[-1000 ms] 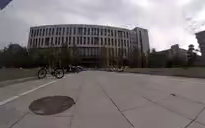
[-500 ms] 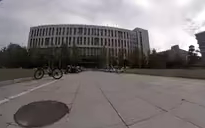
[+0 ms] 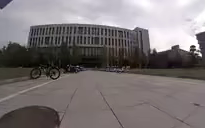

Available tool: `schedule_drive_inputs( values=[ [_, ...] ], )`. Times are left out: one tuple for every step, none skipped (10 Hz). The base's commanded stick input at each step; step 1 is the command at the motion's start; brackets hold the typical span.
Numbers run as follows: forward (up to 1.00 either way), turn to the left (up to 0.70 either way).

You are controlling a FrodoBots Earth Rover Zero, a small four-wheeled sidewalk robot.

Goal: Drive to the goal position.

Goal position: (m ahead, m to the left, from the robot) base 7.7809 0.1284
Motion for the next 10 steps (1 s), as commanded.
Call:
schedule_drive_inputs(
  values=[
    [0.70,0.00],
    [0.70,0.00],
    [0.70,0.00],
    [0.70,0.00],
    [0.70,0.00],
    [0.70,0.00],
    [0.70,0.00],
    [0.70,0.00],
    [0.70,0.00],
    [0.70,0.00]
  ],
)
